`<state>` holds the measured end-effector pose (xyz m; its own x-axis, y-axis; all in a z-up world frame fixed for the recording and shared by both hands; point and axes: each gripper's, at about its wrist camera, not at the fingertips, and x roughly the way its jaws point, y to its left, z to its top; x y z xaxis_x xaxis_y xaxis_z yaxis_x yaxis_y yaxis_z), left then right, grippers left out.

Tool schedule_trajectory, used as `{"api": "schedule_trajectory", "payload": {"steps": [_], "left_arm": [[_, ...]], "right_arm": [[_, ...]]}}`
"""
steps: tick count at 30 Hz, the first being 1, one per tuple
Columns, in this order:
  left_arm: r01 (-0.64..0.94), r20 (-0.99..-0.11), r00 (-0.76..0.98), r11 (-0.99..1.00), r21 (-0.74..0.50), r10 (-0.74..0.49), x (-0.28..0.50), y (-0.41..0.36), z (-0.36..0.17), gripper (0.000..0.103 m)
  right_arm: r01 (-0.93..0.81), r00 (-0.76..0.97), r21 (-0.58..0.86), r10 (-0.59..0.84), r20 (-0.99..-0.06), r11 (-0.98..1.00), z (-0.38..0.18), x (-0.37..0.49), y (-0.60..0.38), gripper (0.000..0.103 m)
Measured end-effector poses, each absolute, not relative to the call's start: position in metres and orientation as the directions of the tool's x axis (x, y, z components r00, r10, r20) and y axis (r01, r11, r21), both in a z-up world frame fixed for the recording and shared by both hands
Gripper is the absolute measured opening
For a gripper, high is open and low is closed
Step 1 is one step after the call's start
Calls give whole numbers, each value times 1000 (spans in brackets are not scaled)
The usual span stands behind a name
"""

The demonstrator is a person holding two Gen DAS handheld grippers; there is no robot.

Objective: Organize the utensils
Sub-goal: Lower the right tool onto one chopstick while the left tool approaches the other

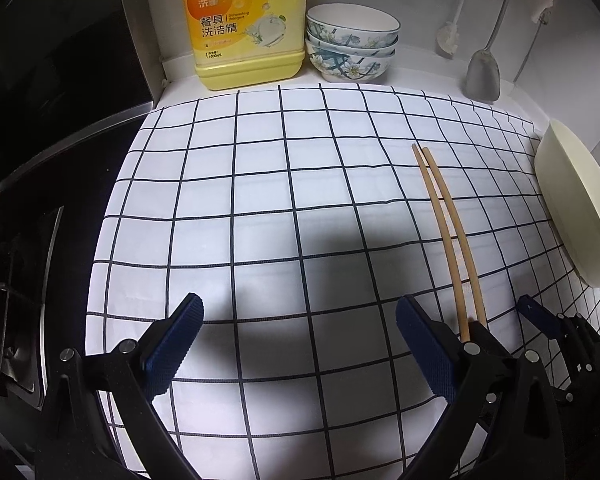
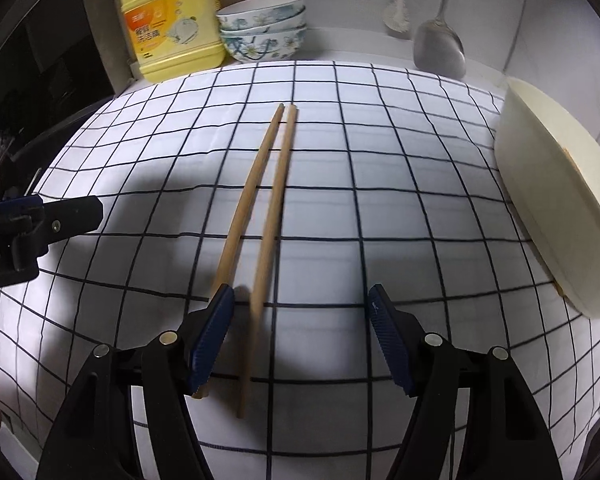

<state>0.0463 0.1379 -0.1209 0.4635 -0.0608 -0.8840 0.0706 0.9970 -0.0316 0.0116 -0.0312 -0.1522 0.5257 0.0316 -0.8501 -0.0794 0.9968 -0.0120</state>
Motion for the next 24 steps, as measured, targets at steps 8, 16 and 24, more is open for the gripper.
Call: {"api": "schedule_trajectory", "payload": {"steps": [8,16,24], "left_arm": [[81,-884,462,996,-38,-71,41,132,-121,95],[131,-879,467,991,-41,-98,40,105,-122,95],[149,-880,465,988,-29,-96,45,83,-129,95]], "right_arm": [[-60,541,-39,0,-841,997,-152,7,-47,66],[-24,545,-76,-50,-837,997,-151,5,-74,66],[4,564,-131,-110,-819,991,-150,8,-98,66]]}}
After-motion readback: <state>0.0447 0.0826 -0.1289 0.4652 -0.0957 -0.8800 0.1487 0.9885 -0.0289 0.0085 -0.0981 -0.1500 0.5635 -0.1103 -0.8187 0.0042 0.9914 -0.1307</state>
